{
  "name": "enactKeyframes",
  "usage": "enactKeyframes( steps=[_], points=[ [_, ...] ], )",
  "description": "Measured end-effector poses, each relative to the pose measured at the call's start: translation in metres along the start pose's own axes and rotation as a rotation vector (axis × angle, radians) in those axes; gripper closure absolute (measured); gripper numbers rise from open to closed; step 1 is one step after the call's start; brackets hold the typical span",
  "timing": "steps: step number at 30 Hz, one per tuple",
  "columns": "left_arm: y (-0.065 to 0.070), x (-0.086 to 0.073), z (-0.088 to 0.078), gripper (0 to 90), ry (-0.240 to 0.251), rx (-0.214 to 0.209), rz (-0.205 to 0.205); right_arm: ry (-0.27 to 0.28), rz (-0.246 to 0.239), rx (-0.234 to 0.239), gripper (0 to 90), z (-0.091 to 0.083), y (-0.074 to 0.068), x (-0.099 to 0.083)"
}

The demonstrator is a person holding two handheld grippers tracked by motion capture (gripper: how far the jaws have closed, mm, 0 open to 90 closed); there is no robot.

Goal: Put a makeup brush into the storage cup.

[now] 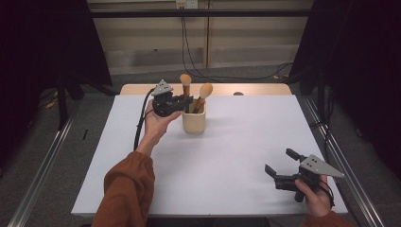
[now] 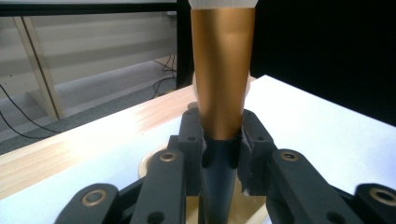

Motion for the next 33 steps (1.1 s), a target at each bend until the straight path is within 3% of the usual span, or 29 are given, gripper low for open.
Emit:
enactKeyframes(
  steps=[7,27,33],
  points=[
    [0.001,-0.014,0.004,74.1,-0.019,-0.006,-0.003,-0.001,-0.009,0.001,0.0,0.0,0.0,0.0],
    [0.005,-0.02,0.005,73.5,-0.034,0.006,0.026,-0.002,-0.015,0.003,0.0,0.001,0.0,-0.001],
    [0.002,-0.023,0.004,69.4,-0.049,0.023,0.024,-0.002,-0.011,0.009,0.0,0.001,-0.001,-0.001]
  ],
)
Point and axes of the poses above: each handheld gripper's, and its own axes: z roughly forward along the jaws, x roughly out of its top, y roughly to its right, the point moved 10 cm from there along z, roughly forward along the jaws, and after that the axes turned 9 degrees about -x, right-handed, at the moved point
